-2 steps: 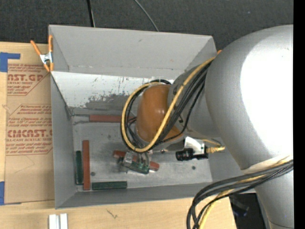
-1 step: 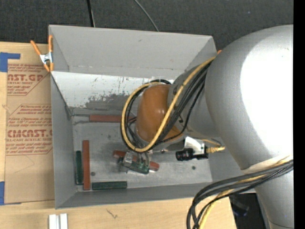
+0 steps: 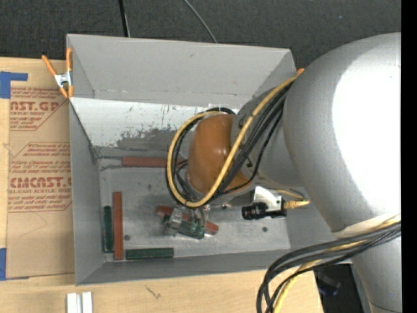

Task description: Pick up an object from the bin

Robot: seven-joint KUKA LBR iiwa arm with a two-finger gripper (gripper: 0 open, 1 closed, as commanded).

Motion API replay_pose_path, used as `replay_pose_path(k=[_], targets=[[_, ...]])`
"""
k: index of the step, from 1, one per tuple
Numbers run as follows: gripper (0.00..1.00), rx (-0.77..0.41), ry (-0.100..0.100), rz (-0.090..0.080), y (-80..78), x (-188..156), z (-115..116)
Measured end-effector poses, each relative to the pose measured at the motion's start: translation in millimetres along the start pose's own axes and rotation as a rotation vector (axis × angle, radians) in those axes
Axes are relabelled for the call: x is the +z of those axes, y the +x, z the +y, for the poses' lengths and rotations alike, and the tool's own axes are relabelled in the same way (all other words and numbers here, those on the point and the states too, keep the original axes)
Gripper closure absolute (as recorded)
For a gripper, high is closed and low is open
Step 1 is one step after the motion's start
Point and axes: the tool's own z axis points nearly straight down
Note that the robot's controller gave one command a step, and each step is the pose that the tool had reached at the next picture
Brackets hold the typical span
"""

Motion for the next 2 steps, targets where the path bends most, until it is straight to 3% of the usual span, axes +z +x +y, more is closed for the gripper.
replay_pose_path(k=[2], targets=[[1.0, 0.0, -0.003, -0.004, -0.8, -33.8, 0.5]])
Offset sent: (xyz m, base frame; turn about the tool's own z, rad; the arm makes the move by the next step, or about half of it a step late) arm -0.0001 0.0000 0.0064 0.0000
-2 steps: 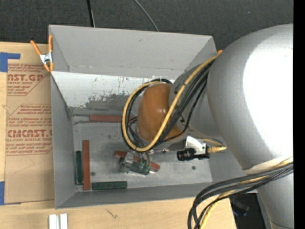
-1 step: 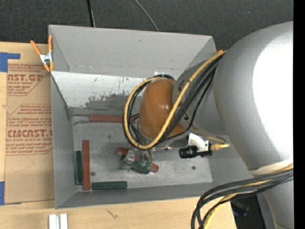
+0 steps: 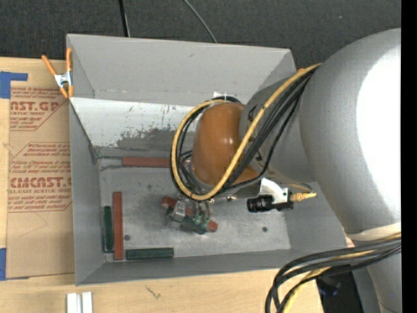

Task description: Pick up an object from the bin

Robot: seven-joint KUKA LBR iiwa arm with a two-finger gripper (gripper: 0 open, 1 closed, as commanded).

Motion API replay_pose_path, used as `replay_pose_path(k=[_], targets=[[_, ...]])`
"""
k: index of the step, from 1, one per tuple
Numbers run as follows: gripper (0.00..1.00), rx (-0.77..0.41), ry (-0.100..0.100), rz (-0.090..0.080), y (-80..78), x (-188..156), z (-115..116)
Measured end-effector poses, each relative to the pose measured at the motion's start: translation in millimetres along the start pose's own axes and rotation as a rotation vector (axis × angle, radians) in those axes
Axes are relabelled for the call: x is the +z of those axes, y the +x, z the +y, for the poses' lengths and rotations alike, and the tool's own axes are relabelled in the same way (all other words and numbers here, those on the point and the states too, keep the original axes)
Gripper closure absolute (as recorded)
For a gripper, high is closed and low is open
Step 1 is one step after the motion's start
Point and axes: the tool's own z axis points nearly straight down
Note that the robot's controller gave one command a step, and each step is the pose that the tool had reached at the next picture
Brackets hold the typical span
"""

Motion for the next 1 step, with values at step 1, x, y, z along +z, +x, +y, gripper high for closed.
replay_pose_path(k=[1], targets=[[1.0, 0.0, -0.002, -0.003, -0.3, -7.7, 0.2]])
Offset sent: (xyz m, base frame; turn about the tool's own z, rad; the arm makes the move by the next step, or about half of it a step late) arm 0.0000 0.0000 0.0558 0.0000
